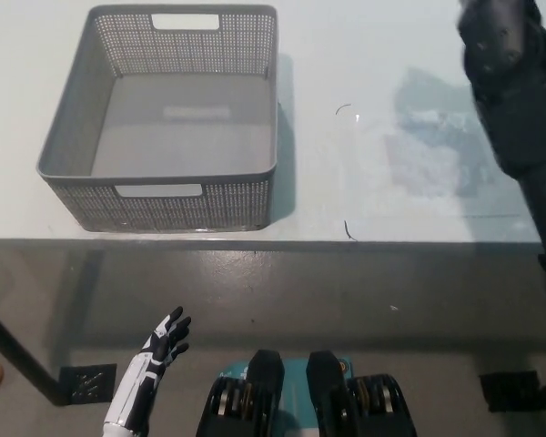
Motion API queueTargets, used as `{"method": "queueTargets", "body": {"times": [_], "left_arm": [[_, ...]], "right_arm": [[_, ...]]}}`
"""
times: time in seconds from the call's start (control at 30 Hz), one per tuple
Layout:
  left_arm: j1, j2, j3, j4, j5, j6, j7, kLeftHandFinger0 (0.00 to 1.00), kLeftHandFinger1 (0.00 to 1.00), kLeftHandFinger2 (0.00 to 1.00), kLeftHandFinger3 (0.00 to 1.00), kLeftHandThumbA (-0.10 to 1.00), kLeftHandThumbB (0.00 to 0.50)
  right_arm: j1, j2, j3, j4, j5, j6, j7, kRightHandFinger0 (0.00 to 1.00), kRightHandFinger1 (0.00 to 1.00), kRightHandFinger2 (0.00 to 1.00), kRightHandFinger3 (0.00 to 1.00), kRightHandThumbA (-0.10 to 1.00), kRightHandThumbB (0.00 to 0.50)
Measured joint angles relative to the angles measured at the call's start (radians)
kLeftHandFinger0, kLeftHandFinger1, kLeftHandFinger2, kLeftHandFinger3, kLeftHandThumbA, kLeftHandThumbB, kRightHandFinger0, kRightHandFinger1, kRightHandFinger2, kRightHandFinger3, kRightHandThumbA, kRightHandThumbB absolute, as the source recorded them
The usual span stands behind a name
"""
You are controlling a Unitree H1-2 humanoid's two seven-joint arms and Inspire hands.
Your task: Use the right hand to pick up a webcam and put it into a container on the left side
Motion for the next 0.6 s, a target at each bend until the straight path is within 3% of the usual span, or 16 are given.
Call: {"method": "queueTargets", "body": {"times": [0.1, 0.27, 0.6], "left_arm": [[0.000, 0.000, -0.003, 0.001, 0.005, -0.001, 0.000, 1.00, 1.00, 1.00, 1.00, 1.00, 0.181], [0.000, 0.000, -0.007, 0.003, 0.016, -0.001, 0.000, 1.00, 1.00, 1.00, 1.00, 1.00, 0.184], [-0.015, 0.001, -0.012, 0.004, 0.039, -0.001, 0.000, 1.00, 1.00, 1.00, 1.00, 1.00, 0.185]], "right_arm": [[-0.024, 0.059, 0.010, -0.019, -0.002, 0.024, 0.008, 0.00, 0.26, 0.68, 0.80, -0.10, 0.190], [-0.059, 0.164, 0.042, 0.001, -0.008, 0.043, 0.009, 0.00, 0.31, 0.76, 0.86, -0.10, 0.164], [-0.128, 0.309, 0.080, 0.218, -0.013, 0.047, -0.009, 0.00, 0.22, 0.65, 0.80, -0.10, 0.170]]}}
